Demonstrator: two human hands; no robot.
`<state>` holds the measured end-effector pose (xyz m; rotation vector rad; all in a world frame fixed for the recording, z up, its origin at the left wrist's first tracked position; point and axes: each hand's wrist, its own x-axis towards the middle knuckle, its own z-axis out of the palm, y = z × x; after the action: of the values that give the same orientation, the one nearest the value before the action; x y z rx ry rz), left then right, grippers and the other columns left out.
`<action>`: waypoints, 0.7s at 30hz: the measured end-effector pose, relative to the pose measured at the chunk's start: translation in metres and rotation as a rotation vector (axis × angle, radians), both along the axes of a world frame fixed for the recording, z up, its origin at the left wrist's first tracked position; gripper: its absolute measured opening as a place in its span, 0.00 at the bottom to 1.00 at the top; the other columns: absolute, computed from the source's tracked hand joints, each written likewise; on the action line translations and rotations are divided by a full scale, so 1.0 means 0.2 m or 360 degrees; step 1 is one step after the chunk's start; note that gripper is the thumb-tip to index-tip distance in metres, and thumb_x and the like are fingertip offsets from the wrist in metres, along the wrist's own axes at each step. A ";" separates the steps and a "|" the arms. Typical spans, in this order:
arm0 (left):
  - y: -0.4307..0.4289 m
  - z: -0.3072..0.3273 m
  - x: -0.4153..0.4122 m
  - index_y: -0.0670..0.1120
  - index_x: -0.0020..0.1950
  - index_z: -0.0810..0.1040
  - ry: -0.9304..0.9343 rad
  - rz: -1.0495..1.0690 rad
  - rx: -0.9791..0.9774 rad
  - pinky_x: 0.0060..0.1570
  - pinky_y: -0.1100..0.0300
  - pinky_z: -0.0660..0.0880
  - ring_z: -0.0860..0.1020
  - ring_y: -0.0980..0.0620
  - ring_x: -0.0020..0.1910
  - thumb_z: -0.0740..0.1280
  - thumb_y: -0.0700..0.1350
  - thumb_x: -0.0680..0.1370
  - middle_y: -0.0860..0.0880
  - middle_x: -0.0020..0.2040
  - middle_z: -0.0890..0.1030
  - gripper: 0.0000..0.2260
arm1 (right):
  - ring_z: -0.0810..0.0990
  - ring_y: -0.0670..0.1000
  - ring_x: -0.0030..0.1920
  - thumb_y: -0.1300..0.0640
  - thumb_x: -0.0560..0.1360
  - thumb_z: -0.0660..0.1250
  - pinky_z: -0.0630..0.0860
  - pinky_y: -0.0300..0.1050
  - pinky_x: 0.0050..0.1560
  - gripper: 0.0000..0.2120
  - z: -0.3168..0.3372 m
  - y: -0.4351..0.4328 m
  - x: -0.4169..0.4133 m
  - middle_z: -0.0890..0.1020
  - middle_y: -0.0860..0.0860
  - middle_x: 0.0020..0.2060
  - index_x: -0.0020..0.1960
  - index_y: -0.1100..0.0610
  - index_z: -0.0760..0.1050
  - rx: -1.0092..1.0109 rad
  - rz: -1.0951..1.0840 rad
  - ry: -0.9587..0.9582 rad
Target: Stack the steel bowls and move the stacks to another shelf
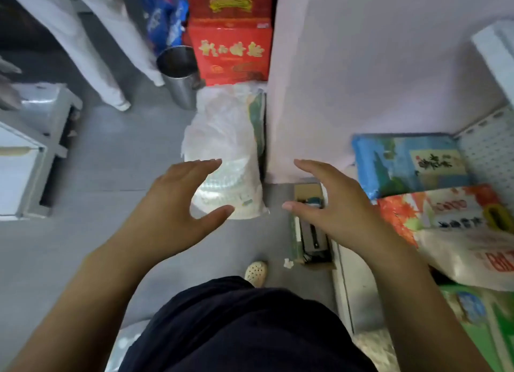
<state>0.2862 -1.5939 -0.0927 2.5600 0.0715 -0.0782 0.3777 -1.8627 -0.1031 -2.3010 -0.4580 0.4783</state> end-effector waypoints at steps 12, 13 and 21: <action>0.61 -0.07 -0.55 0.54 0.78 0.66 0.0232 0.1001 -0.0091 0.68 0.62 0.61 0.66 0.55 0.74 0.67 0.64 0.75 0.56 0.74 0.72 0.34 | 0.68 0.40 0.72 0.45 0.74 0.77 0.61 0.32 0.65 0.33 -0.16 1.15 0.08 0.72 0.38 0.73 0.76 0.43 0.70 -0.0220 0.1009 0.0197; 0.65 -0.07 -0.58 0.55 0.78 0.66 0.0225 0.1073 -0.0118 0.67 0.63 0.61 0.66 0.56 0.74 0.67 0.64 0.75 0.56 0.74 0.72 0.34 | 0.68 0.40 0.72 0.45 0.74 0.77 0.61 0.31 0.64 0.32 -0.17 1.24 0.08 0.72 0.38 0.72 0.75 0.43 0.71 -0.0238 0.1087 0.0198; 1.15 -0.07 -0.75 0.55 0.79 0.65 0.0267 0.1459 -0.0146 0.73 0.49 0.67 0.66 0.53 0.75 0.64 0.68 0.75 0.56 0.74 0.72 0.35 | 0.70 0.43 0.73 0.48 0.75 0.77 0.62 0.33 0.65 0.32 -0.27 2.17 0.02 0.72 0.42 0.74 0.76 0.47 0.70 -0.0223 0.1593 0.0232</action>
<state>0.1357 -1.3638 -0.1074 2.1882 1.2389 0.0571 0.3817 -1.4287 -0.1579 -1.9950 -1.5418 1.1612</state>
